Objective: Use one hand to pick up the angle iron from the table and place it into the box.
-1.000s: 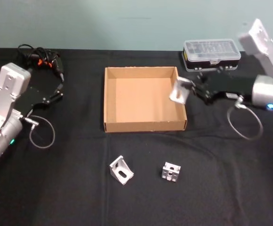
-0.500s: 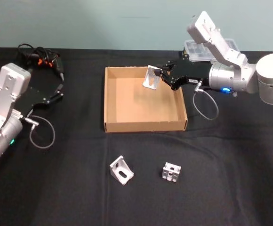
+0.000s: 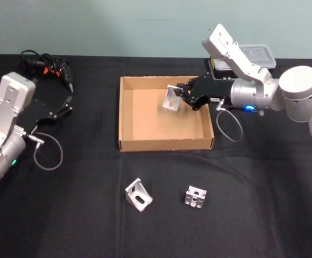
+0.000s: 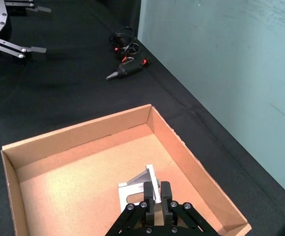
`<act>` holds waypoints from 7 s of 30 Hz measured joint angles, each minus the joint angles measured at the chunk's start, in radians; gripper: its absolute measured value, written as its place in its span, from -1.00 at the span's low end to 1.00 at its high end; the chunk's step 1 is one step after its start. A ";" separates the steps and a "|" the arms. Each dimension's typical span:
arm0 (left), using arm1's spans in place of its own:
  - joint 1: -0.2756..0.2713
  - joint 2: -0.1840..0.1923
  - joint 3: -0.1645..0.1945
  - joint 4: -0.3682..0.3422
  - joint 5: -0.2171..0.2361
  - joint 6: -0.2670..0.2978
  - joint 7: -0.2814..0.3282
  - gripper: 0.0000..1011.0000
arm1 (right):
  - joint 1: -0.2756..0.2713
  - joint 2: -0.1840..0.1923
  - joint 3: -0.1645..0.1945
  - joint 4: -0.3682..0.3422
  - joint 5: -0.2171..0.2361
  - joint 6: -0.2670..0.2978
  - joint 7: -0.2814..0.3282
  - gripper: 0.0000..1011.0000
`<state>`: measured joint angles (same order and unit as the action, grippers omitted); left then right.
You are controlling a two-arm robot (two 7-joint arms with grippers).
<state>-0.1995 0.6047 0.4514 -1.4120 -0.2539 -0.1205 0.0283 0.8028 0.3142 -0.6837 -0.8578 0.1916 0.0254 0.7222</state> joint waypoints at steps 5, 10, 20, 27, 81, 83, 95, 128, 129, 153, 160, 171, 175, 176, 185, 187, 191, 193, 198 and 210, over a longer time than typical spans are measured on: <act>0.000 0.000 0.000 0.000 0.000 0.000 0.000 0.98 | 0.000 -0.008 0.005 0.008 -0.014 0.004 0.002 -0.80; 0.000 0.000 0.000 0.000 0.000 0.000 0.000 0.98 | -0.002 -0.010 0.010 0.007 -0.023 0.011 0.003 -0.80; 0.000 0.000 0.000 0.000 0.000 0.000 0.000 0.98 | -0.019 -0.012 0.029 -0.017 -0.032 0.035 -0.013 -0.28; 0.000 0.000 0.000 0.000 0.000 0.000 0.000 0.98 | -0.060 0.012 0.059 -0.104 -0.026 0.067 -0.046 0.15; 0.000 0.000 0.000 0.000 0.000 0.000 0.000 0.98 | -0.544 0.403 0.147 -0.906 0.250 0.329 -0.067 0.98; 0.000 0.000 0.000 0.000 0.000 0.000 0.000 0.98 | -0.541 0.413 0.137 -0.912 0.253 0.332 -0.061 0.98; 0.000 0.000 0.000 0.000 0.000 0.000 0.000 0.98 | -0.512 0.471 0.070 -0.932 0.229 0.363 -0.042 0.99; 0.000 0.000 0.000 0.000 0.000 0.000 0.000 0.98 | -0.475 0.491 -0.007 -0.899 0.150 0.380 -0.008 0.98; 0.000 0.000 0.000 0.000 0.000 0.000 0.000 0.98 | -0.474 0.491 -0.008 -0.897 0.148 0.380 -0.007 0.98; 0.000 0.000 0.000 0.000 0.000 0.000 0.000 0.98 | -0.441 0.463 -0.034 -0.852 0.129 0.389 0.022 0.43; 0.000 0.000 0.000 0.000 0.000 0.000 0.000 0.98 | -0.425 0.456 -0.043 -0.839 0.129 0.391 0.035 0.03; 0.000 0.000 0.000 0.000 0.000 0.000 0.000 0.98 | -0.402 0.447 -0.058 -0.820 0.128 0.388 0.051 -0.68; 0.000 0.000 0.000 0.000 0.000 0.000 0.000 0.98 | -0.398 0.445 -0.061 -0.816 0.130 0.386 0.054 -0.84; 0.000 0.000 0.000 0.000 0.000 0.000 0.000 0.98 | -0.397 0.445 -0.062 -0.815 0.131 0.385 0.054 -0.84; 0.000 0.000 0.000 0.000 0.000 0.000 0.000 0.98 | -0.391 0.443 -0.055 -0.808 0.156 0.376 0.058 -0.84; 0.000 0.000 0.000 0.000 0.000 0.000 0.000 0.98 | -0.387 0.442 -0.044 -0.807 0.172 0.373 0.059 -0.84; 0.000 0.000 0.000 0.000 0.000 0.000 0.000 0.98 | -0.376 0.436 -0.018 -0.806 0.202 0.361 0.055 -0.84; 0.000 0.000 0.000 0.000 0.000 0.000 0.000 0.98 | -0.368 0.428 0.005 -0.800 0.221 0.345 0.035 -0.84; 0.000 0.000 0.000 0.000 0.000 0.000 0.000 0.98 | -0.336 0.405 0.047 -0.769 0.229 0.303 -0.023 -0.84; 0.000 0.000 0.000 0.000 0.000 0.000 0.000 0.98 | -0.259 0.345 0.060 -0.648 0.139 0.229 -0.078 -0.84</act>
<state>-0.1995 0.6047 0.4514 -1.4120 -0.2539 -0.1205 0.0283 0.5437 0.6595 -0.6237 -1.5056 0.3309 0.2547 0.6440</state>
